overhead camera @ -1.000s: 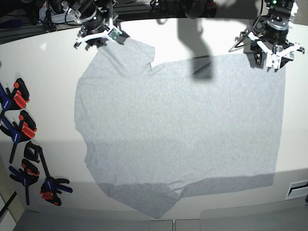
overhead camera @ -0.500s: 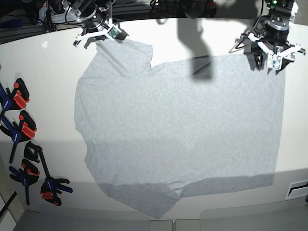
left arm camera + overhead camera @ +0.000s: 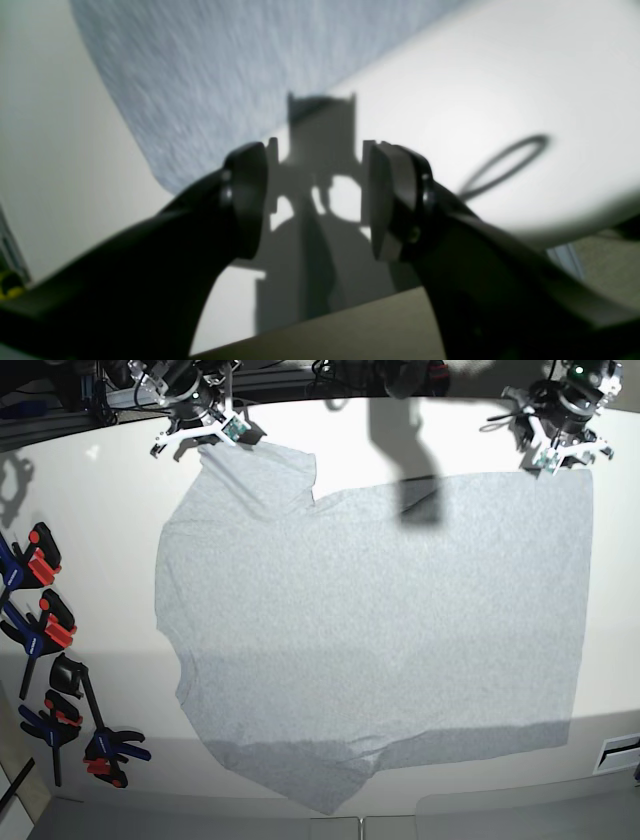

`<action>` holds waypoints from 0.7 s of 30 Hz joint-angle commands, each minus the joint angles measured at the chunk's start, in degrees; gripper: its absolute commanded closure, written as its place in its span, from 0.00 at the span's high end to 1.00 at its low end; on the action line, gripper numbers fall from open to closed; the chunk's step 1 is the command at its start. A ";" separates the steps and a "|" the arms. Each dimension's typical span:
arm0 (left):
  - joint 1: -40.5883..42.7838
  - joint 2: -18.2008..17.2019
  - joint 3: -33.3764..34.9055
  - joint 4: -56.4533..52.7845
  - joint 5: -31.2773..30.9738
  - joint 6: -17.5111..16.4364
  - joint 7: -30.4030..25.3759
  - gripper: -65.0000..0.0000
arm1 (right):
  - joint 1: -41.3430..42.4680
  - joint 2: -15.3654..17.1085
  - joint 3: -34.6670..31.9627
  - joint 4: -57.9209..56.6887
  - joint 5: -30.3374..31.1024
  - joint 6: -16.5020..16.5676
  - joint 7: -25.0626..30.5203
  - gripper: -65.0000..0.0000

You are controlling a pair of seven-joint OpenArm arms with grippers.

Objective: Fold the T-shirt properly
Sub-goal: 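Grasp the shoulder corners with both grippers and lift slightly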

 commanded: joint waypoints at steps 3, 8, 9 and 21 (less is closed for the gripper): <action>0.15 -3.78 -0.35 -4.26 6.27 0.72 -2.34 0.47 | -0.17 0.59 0.20 0.74 0.00 -0.87 0.92 0.00; 0.15 -7.91 -0.35 -7.76 11.32 0.83 -4.94 0.47 | -0.17 0.59 0.20 0.74 0.00 -0.87 1.33 0.00; 0.15 -8.48 -0.35 -7.93 12.22 0.83 -5.84 0.47 | -0.17 0.59 0.20 0.74 0.00 -0.85 1.36 0.00; -0.83 -15.26 6.80 -7.98 17.11 0.83 -6.97 0.47 | -0.17 0.59 0.20 0.74 0.00 -0.87 1.33 0.00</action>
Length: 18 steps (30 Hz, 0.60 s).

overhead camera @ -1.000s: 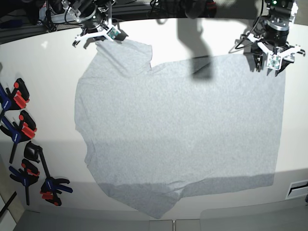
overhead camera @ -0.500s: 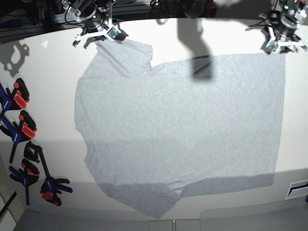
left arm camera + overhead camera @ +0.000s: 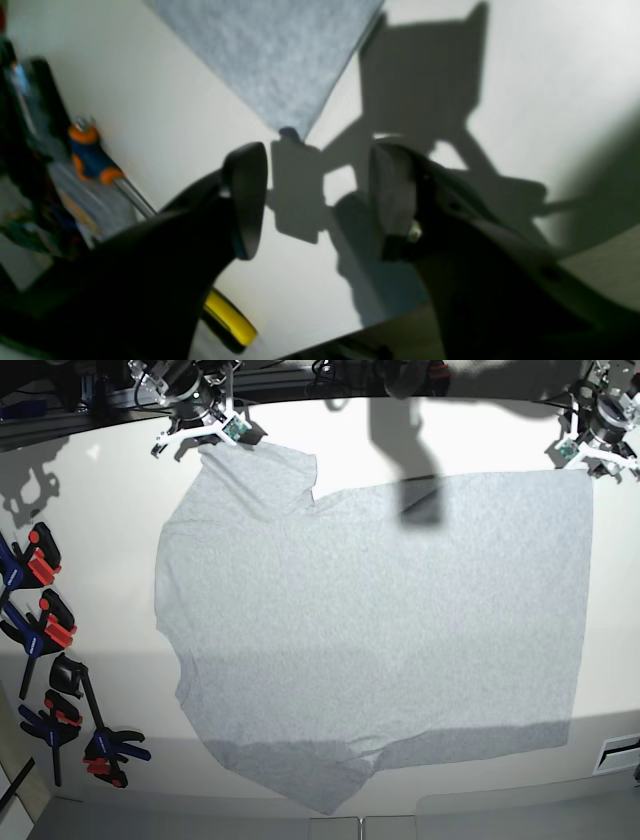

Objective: Fold the T-shirt properly
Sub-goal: 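Grasp the shoulder corners with both grippers and lift slightly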

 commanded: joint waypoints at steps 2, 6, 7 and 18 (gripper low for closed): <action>-1.75 -0.70 2.93 0.46 1.70 -0.20 0.52 0.47 | -0.20 0.61 0.20 0.74 0.00 -0.87 0.85 0.00; -6.32 -0.72 8.46 0.46 2.47 -0.20 3.34 0.47 | -0.20 0.61 0.20 0.74 -0.02 -0.85 0.85 0.00; -7.26 -0.72 9.51 0.46 2.47 -0.20 4.66 0.47 | -0.20 0.61 0.20 0.74 -0.02 -0.85 0.85 0.00; -8.17 -0.70 10.86 0.46 2.38 -0.17 5.11 0.14 | -0.20 0.61 0.20 0.85 -0.04 -0.85 2.16 0.00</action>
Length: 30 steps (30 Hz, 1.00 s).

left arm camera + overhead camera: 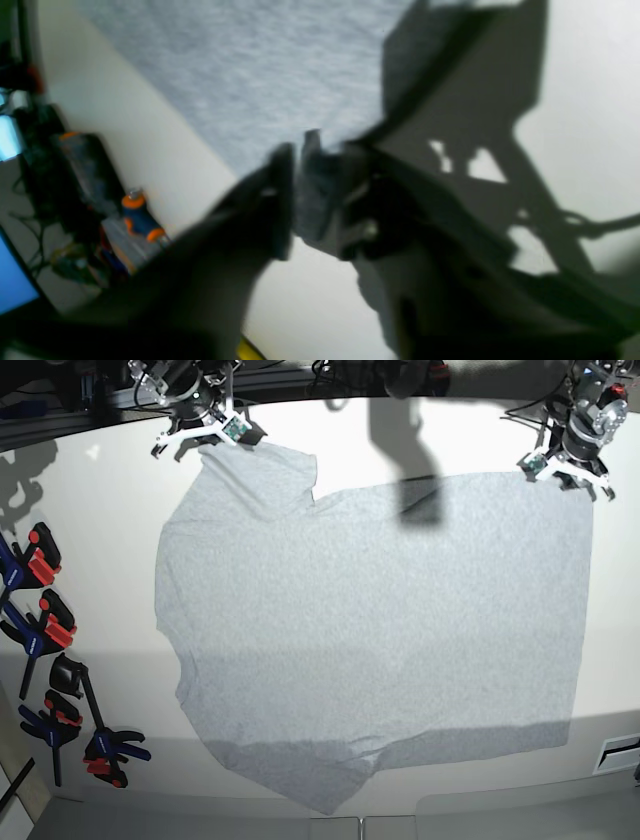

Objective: Fold the T-shirt properly
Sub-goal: 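Grasp the shoulder corners with both grippers and lift slightly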

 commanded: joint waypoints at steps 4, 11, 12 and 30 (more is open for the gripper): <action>0.31 -0.81 -0.26 0.37 -0.68 -0.35 -3.89 0.00 | -0.15 0.61 0.20 0.96 -0.07 -0.85 0.83 0.00; 0.31 -0.81 -0.26 0.42 3.10 7.34 -4.17 0.00 | -0.15 0.61 0.20 5.25 -2.16 -1.25 -0.83 0.00; 0.28 -0.81 -0.26 0.42 4.24 8.96 -4.20 0.00 | -0.15 0.63 0.20 6.10 -3.02 -2.05 -0.85 0.00; -2.14 -0.81 -0.26 0.42 7.82 16.85 -6.08 0.00 | 17.18 -2.03 0.20 8.46 1.36 -8.20 -1.27 0.00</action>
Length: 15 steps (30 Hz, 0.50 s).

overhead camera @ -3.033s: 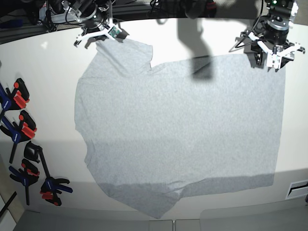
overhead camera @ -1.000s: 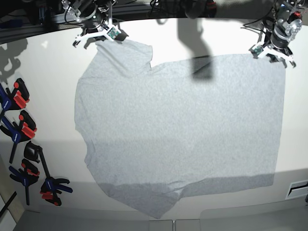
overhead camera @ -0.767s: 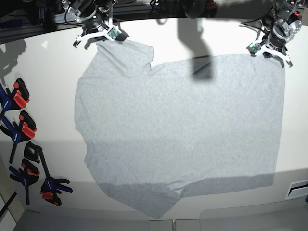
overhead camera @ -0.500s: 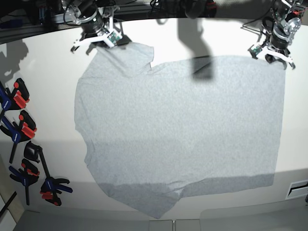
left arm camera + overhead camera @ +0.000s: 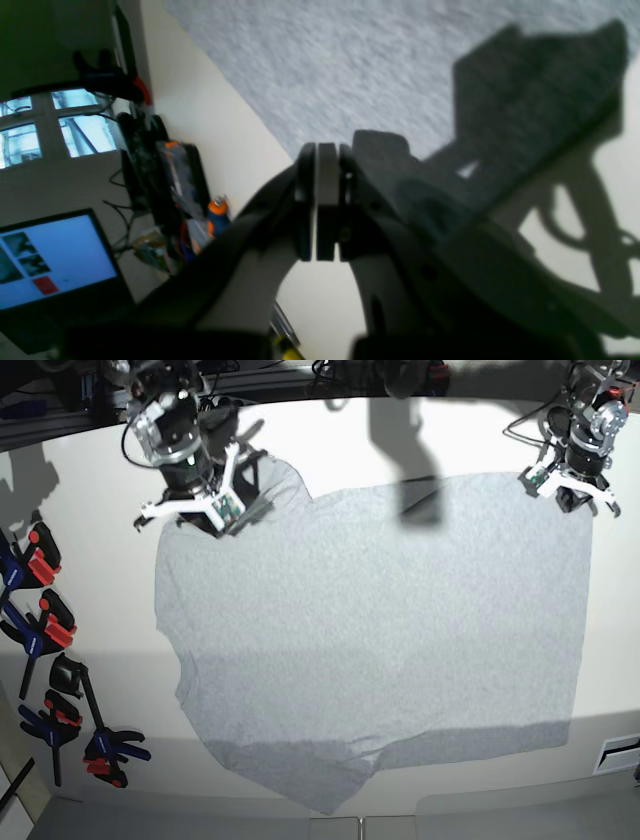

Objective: Fold the T-shirt properly
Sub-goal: 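Grasp the shoulder corners with both grippers and lift slightly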

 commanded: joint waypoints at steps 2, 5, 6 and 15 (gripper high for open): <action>-0.35 -0.96 -0.39 0.68 -2.49 1.27 -1.42 0.00 | 2.69 -0.59 0.35 1.22 1.44 -0.98 1.11 0.00; -0.48 -0.94 -0.39 0.68 -6.19 1.22 -0.57 0.00 | 5.03 -2.03 0.35 1.22 2.58 -0.96 0.46 0.00; -0.46 -0.94 -0.39 0.68 -6.49 1.20 0.72 0.00 | 5.35 -2.36 0.35 1.22 2.49 -0.96 -0.22 0.00; -0.46 -0.96 -0.39 0.68 -9.44 -4.13 14.45 0.32 | 5.49 -2.51 0.35 1.22 2.51 -0.94 -2.73 0.00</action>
